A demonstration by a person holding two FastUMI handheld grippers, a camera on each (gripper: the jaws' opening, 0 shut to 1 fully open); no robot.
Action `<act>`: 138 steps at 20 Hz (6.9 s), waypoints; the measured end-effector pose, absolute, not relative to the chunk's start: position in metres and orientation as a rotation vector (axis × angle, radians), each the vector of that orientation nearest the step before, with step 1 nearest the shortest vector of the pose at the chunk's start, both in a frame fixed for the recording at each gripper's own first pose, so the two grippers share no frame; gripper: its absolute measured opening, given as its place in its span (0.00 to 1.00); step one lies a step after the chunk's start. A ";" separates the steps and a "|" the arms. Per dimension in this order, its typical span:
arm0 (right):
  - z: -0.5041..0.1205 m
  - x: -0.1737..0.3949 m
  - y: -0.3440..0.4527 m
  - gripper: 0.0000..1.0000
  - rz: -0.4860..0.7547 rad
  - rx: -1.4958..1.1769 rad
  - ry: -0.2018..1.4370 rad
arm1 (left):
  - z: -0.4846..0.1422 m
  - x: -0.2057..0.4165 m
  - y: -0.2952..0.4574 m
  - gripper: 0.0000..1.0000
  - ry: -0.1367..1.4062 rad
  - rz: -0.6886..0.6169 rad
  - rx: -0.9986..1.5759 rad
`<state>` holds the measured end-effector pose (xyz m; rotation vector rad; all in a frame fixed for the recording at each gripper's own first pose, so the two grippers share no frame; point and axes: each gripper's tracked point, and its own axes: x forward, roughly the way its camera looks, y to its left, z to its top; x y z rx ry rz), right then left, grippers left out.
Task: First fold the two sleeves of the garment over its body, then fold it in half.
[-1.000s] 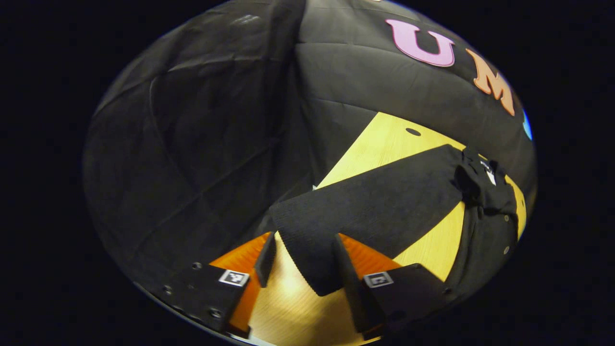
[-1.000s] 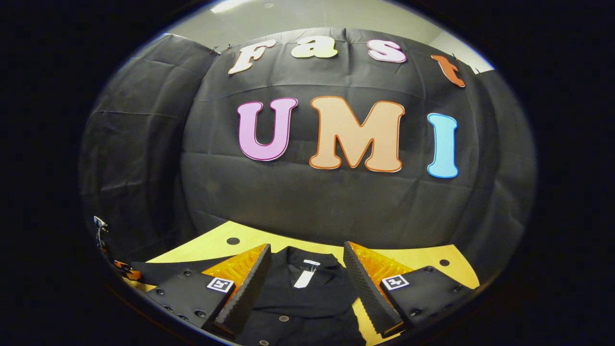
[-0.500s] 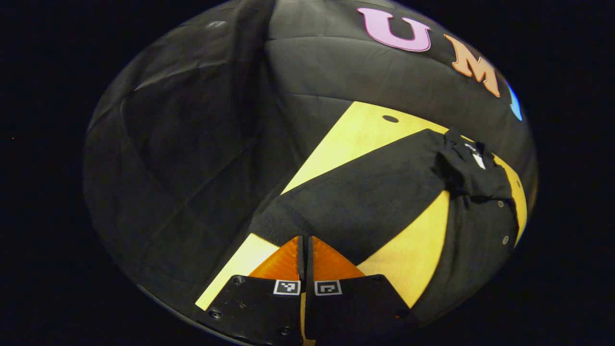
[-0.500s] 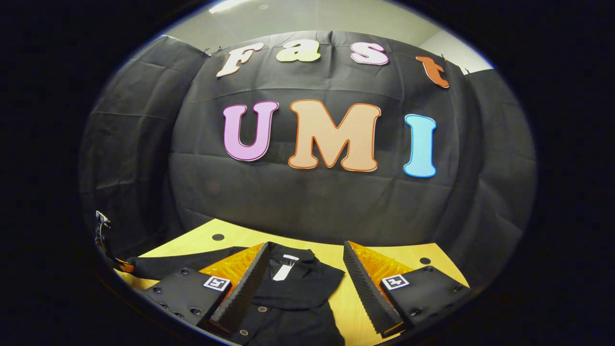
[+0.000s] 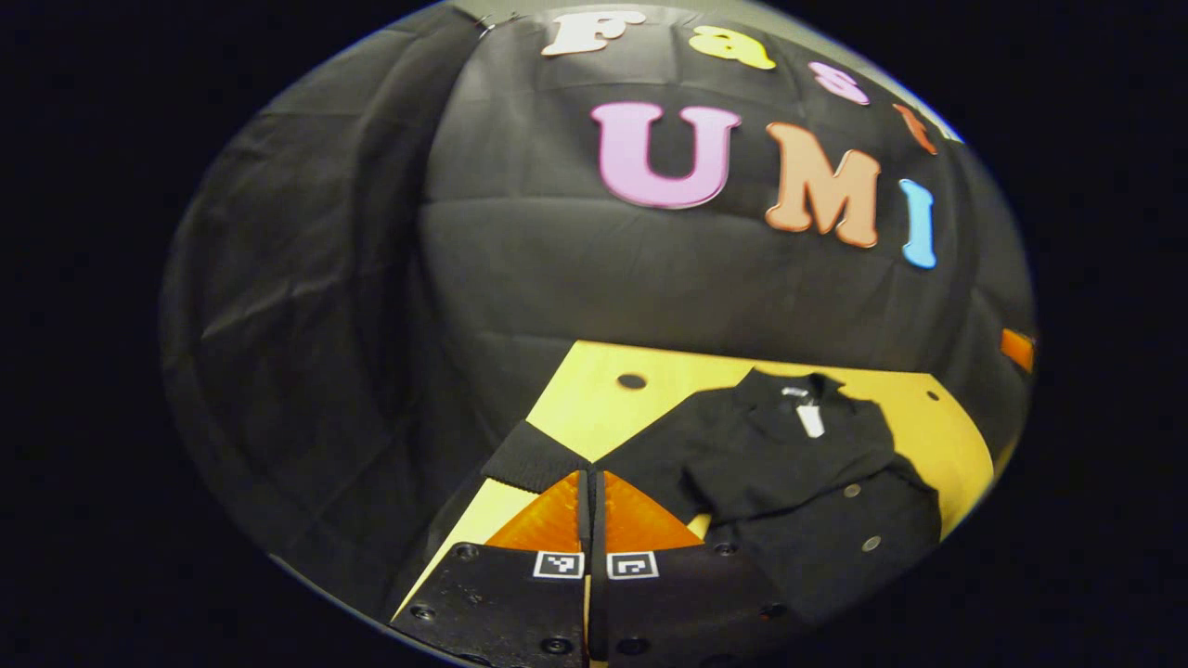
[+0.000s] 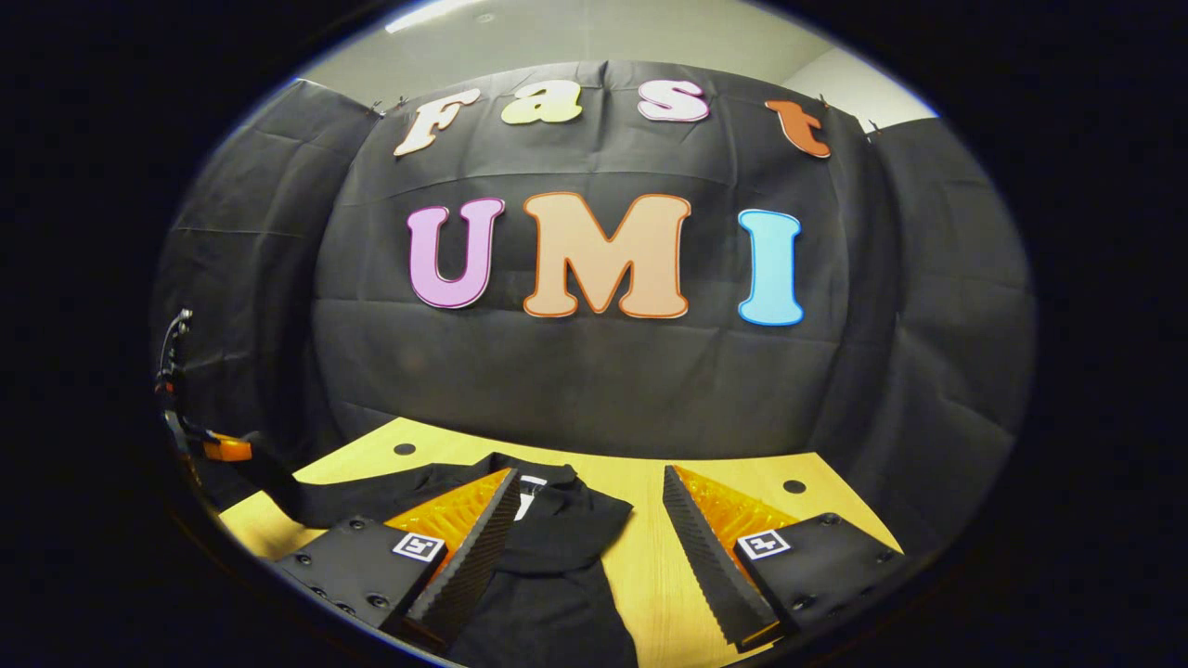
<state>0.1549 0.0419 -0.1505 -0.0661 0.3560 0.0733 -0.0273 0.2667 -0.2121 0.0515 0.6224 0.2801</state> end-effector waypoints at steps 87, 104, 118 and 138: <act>-0.258 -0.097 0.065 0.02 0.266 0.202 0.784 | -0.238 -0.252 0.129 0.00 0.867 0.036 -0.142; -0.167 0.160 0.051 0.02 0.234 0.281 0.492 | -0.184 0.013 0.177 0.00 0.582 0.088 -0.043; -0.231 0.283 0.023 0.65 0.054 0.318 0.522 | -0.235 0.134 0.229 0.71 0.483 0.239 0.124; -0.053 0.068 0.058 0.96 0.000 0.090 0.056 | -0.041 -0.015 0.157 0.96 0.112 0.137 0.153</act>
